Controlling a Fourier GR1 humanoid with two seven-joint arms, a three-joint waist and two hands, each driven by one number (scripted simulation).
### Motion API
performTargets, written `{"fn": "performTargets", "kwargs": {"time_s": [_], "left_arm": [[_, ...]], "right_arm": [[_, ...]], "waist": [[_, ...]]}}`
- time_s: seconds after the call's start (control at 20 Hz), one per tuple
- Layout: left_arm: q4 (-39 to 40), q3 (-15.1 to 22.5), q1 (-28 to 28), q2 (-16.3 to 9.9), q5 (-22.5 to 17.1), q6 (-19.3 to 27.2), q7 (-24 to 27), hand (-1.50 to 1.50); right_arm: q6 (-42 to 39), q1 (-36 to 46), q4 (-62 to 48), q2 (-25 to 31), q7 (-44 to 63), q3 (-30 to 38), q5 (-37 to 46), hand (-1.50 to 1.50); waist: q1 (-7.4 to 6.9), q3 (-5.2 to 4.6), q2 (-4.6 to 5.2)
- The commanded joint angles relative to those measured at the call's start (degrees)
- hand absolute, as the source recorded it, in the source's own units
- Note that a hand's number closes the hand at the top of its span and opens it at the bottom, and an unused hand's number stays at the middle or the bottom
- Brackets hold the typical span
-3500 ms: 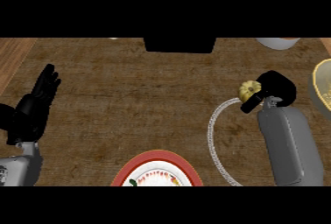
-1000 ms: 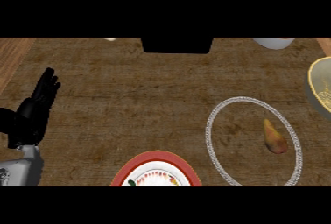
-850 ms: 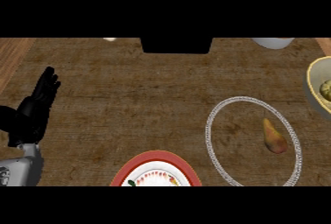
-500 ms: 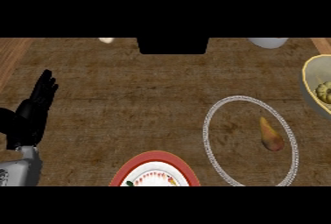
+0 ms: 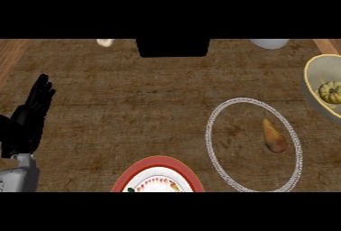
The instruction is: Pick the squash from the placemat and place it in the bowl
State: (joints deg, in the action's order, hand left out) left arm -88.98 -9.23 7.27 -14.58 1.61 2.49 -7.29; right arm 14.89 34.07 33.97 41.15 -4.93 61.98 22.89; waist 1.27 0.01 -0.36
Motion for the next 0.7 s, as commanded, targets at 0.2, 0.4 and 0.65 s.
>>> {"fn": "performTargets", "kwargs": {"time_s": [0.2,0.4,0.65], "left_arm": [[-1.25,0.78,-1.36,0.89,1.52,0.86,0.02,0.00],[-2.87,0.48,-1.22,0.87,1.20,1.02,-1.94,0.00],[-0.03,-1.75,0.46,-0.59,-0.92,-1.38,-0.27,0.00]], "right_arm": [[-16.32,-19.00,14.12,-2.86,-0.84,7.87,-12.32,-1.50],[-25.55,-25.92,22.25,-6.71,0.42,11.36,-19.25,-1.50],[-28.78,-31.27,38.22,-13.46,5.31,13.32,-25.97,-1.50]], "waist": [[0.81,-0.12,-0.21],[0.50,-0.10,-0.14],[-0.24,-0.11,0.15]]}}
